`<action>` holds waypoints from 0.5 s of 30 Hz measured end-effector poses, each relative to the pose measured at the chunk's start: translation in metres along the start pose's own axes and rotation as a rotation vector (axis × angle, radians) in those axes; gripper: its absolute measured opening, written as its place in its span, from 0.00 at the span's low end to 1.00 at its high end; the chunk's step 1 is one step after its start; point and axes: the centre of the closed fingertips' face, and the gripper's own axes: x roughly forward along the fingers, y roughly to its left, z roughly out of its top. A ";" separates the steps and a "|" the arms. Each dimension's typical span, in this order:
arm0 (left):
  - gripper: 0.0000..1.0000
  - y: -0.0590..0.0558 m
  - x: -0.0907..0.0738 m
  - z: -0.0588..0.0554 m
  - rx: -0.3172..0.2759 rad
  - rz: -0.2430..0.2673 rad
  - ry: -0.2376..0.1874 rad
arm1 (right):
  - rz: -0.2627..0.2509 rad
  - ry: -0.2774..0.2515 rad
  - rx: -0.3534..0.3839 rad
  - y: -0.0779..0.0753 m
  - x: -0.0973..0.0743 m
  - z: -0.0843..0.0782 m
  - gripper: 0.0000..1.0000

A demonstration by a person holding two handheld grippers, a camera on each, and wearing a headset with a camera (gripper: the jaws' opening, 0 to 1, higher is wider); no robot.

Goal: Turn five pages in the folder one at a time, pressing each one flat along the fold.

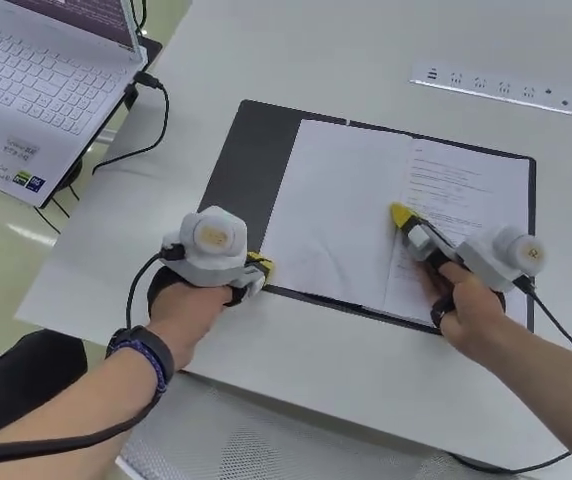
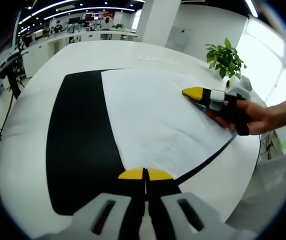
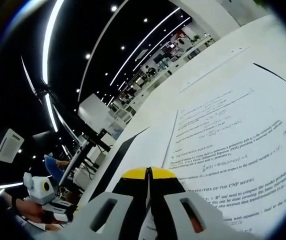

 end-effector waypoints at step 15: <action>0.00 -0.001 0.000 0.000 -0.007 -0.012 -0.008 | 0.011 0.046 -0.011 0.004 -0.022 -0.023 0.00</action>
